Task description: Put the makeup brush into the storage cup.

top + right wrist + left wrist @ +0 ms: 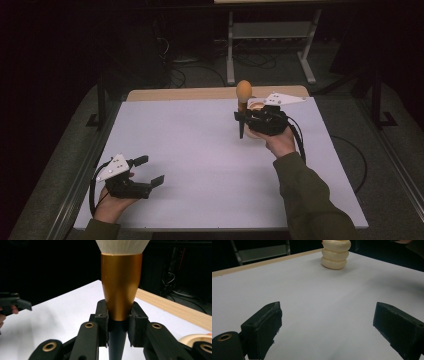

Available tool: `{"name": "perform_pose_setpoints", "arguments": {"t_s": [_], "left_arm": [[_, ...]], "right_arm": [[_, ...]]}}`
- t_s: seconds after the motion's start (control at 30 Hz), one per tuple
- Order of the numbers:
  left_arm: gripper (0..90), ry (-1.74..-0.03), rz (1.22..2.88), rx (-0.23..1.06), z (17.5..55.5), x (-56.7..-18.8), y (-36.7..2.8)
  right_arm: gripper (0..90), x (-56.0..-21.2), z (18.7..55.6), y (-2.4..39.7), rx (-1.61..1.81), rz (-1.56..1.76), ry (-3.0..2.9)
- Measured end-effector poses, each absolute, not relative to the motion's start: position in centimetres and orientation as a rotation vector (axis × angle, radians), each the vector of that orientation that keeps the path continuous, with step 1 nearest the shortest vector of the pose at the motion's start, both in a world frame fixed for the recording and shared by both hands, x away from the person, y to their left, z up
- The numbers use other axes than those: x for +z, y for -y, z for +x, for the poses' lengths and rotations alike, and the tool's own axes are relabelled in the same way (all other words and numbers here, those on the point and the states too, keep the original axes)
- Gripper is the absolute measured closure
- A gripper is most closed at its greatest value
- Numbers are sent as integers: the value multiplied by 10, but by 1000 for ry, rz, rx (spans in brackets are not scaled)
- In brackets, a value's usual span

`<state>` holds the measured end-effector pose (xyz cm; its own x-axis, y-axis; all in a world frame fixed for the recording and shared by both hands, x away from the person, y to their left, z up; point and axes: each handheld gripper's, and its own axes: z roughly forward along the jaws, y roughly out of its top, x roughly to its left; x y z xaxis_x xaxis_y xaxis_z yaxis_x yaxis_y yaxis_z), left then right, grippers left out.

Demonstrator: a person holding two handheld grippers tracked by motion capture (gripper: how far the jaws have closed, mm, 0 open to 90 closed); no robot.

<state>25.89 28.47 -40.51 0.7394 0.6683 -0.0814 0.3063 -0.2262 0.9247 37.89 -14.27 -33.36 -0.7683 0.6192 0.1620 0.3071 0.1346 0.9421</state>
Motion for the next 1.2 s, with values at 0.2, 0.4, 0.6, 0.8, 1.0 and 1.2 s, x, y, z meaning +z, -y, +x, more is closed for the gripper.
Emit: {"name": "perform_pose_setpoints", "arguments": {"t_s": [0.2, 0.4, 0.6, 0.8, 1.0, 1.2], "left_arm": [[82, -757, 1823, 395, 260, -406, -284], [82, -758, 1823, 387, 260, -407, -282], [82, -757, 1830, 386, 260, -407, -283], [82, -758, 1821, 380, 261, -408, -283], [82, -757, 1825, 375, 261, -407, -283], [82, -754, 1823, 372, 261, -407, -283]], "right_arm": [[722, -329, 384, 148, 1660, 909, -2128], [722, -325, 389, 152, 1651, 927, -2112], [722, -323, 396, 158, 1636, 951, -2093], [722, -319, 401, 164, 1632, 967, -2069], [722, -320, 407, 168, 1630, 992, -2046], [722, -322, 416, 173, 1613, 1018, -2023]]}}
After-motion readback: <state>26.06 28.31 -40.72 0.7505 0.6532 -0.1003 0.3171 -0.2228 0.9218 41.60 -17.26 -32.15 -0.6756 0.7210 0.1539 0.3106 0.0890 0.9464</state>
